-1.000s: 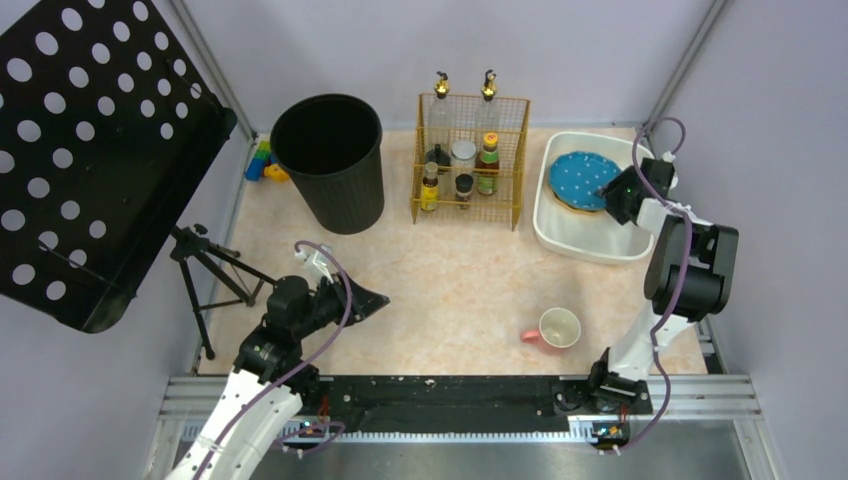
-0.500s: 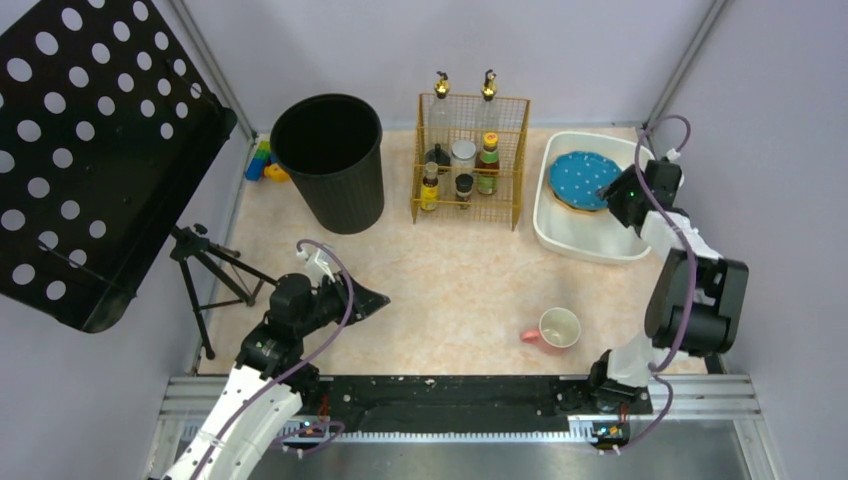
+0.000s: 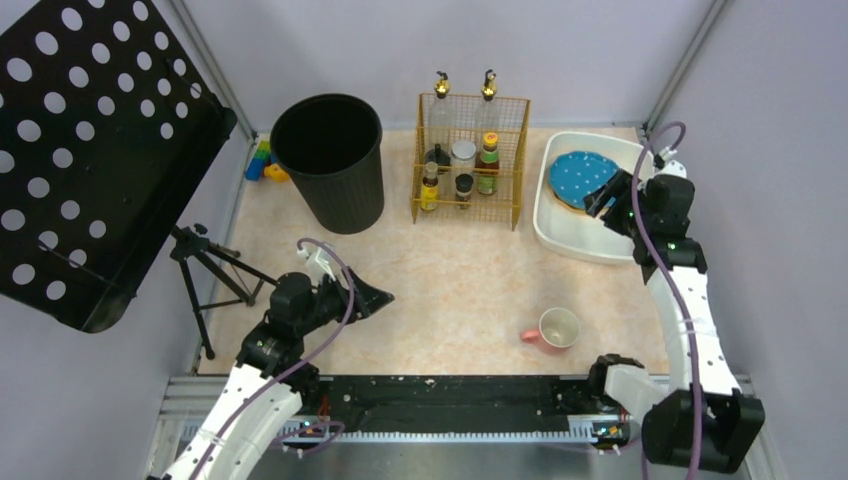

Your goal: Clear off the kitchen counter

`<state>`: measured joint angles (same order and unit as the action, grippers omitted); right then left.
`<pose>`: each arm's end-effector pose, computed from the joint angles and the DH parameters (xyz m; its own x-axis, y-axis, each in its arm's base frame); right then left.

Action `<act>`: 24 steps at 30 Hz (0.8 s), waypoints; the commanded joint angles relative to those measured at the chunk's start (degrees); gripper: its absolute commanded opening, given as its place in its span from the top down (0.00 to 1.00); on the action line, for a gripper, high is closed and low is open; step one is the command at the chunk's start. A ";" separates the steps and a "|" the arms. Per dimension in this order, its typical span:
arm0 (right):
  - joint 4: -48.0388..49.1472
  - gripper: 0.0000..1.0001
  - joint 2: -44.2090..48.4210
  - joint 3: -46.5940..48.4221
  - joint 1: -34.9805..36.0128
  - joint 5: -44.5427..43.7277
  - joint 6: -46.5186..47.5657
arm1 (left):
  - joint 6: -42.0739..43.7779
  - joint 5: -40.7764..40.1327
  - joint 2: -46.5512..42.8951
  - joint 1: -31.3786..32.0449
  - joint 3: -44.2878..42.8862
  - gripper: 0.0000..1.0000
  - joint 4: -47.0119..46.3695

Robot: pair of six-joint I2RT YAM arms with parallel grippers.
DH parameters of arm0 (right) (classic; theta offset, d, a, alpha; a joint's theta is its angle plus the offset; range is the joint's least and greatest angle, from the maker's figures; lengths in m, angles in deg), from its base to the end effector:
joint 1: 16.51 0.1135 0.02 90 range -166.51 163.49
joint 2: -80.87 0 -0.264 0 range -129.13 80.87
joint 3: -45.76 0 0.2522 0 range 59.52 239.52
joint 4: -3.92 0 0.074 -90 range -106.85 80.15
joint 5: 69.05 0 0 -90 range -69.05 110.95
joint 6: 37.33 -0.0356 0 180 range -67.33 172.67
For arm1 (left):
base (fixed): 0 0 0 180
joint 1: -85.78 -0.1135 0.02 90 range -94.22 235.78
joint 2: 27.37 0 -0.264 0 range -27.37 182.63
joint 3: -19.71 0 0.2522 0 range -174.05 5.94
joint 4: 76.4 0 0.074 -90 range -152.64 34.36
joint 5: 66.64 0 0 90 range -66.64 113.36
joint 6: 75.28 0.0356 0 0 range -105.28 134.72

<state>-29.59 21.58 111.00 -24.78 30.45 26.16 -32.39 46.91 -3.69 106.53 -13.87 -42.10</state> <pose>0.2312 -0.0277 0.3161 -0.4110 0.5046 -0.7592 0.2017 0.8625 0.4640 0.1107 -0.0572 0.2188 -0.7502 -0.4340 -0.4989 0.1696 0.6029 -0.7796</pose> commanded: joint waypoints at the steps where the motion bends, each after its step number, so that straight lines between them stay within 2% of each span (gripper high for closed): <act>1: -7.76 0.33 5.02 -0.69 3.99 0.50 2.40 | 0.87 0.49 1.18 -0.19 -2.48 0.30 -4.29; 4: -10.92 0.35 6.79 -1.31 6.47 0.57 1.97 | 1.09 0.78 1.98 -0.25 -2.84 0.26 -4.83; 12: -18.06 0.36 8.07 -3.78 18.29 -5.86 0.19 | 2.09 1.48 5.15 -0.19 -3.00 0.25 -6.60; 16: -22.35 0.41 10.70 -4.45 23.30 -10.56 -2.96 | 2.46 1.94 7.08 -0.25 -2.57 0.26 -7.82; 20: -28.83 0.47 13.89 -3.88 26.31 -15.29 -5.58 | 2.60 2.90 9.17 -0.23 -2.13 0.26 -9.74; 24: -35.10 0.49 16.34 -3.40 27.01 -15.93 -7.17 | 2.72 3.53 11.29 -0.19 -1.15 0.26 -11.66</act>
<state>-56.74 35.42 106.31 1.05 18.30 21.95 -30.91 48.83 6.02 106.55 -14.74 -48.20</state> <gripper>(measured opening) 0.514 0.740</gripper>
